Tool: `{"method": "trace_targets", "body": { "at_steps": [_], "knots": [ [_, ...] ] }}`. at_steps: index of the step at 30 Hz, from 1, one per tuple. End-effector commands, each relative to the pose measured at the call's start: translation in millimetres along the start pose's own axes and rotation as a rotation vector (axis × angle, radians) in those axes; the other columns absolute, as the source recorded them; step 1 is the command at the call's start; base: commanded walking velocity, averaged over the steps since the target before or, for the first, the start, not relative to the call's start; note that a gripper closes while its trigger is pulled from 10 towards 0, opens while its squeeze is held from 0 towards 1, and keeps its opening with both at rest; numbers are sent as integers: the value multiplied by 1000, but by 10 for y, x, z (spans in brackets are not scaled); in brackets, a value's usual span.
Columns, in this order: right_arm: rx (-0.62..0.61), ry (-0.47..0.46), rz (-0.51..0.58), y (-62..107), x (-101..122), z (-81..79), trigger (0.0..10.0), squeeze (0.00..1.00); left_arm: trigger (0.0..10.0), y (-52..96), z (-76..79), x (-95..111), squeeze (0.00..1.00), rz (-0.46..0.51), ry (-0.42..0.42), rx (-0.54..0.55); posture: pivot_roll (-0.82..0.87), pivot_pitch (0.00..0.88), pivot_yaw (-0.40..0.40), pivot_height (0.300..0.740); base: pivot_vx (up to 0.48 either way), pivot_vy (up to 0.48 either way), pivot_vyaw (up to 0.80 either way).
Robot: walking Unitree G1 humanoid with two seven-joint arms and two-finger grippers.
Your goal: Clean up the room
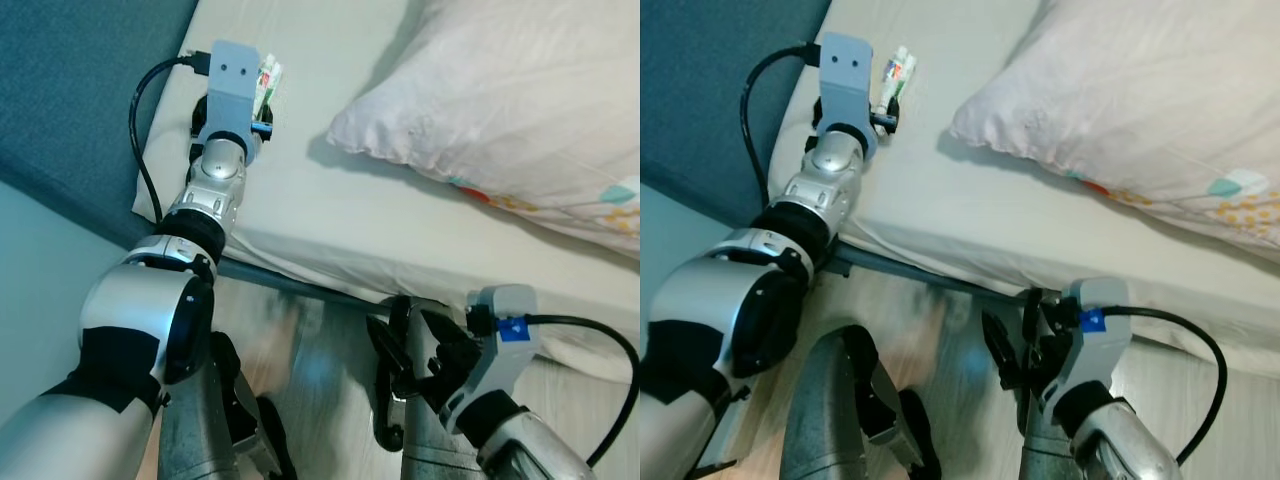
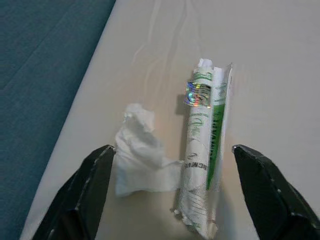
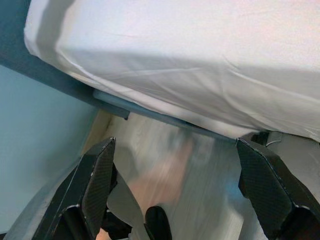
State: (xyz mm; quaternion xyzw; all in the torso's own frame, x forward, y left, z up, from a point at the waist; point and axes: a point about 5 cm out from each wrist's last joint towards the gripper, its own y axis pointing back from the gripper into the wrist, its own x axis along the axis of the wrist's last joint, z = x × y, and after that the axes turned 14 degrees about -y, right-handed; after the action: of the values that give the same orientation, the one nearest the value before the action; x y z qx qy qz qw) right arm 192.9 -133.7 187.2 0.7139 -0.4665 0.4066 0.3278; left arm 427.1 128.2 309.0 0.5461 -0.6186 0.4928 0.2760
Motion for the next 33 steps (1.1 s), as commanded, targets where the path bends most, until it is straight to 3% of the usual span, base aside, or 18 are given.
{"method": "trace_targets", "body": {
  "at_steps": [1,3,5,6,13,15,16,20,21,24,27,33],
  "knots": [
    [5,-16,-16,-51,-31,32,10000,0,10000,11,-139,-140,0,-25,1,36,-285,611,146,490,0,0,0],
    [40,-19,7,-212,2,45,10000,0,10000,17,-215,-169,0,-1,63,48,-257,515,152,490,0,0,0],
    [51,-17,13,-269,12,50,10000,0,10000,20,-241,-175,0,13,87,50,-251,509,152,490,0,0,0],
    [69,-12,16,-366,3,69,10000,0,10000,39,-269,-219,0,31,142,39,-231,467,148,490,0,0,0],
    [106,8,12,-587,2,130,10000,0,10000,140,-237,-405,0,65,193,-22,-193,338,129,490,0,0,0],
    [122,11,15,-700,11,175,10000,0,10000,247,-185,-593,0,63,205,-65,-189,292,125,490,0,0,0],
    [136,19,21,-751,26,180,10000,0,10000,363,-169,-800,0,33,238,-78,-185,261,123,490,0,0,0],
    [149,21,31,-816,55,197,10000,0,10000,441,-119,-919,0,12,274,-101,-175,232,119,490,0,0,0],
    [161,25,45,-856,94,203,10000,0,10000,516,-62,-989,0,14,285,-116,-160,198,112,490,0,0,0],
    [174,28,68,-916,149,219,10000,0,10000,600,27,-1050,0,17,317,-155,-151,166,106,490,0,0,0],
    [207,43,128,-1082,321,251,10000,0,10000,817,261,-1105,0,53,414,-264,-122,117,87,504,0,0,0],
    [229,57,139,-1161,351,253,10000,0,10000,850,277,-1085,0,62,431,-260,-103,92,76,524,0,0,0]
  ]
}}
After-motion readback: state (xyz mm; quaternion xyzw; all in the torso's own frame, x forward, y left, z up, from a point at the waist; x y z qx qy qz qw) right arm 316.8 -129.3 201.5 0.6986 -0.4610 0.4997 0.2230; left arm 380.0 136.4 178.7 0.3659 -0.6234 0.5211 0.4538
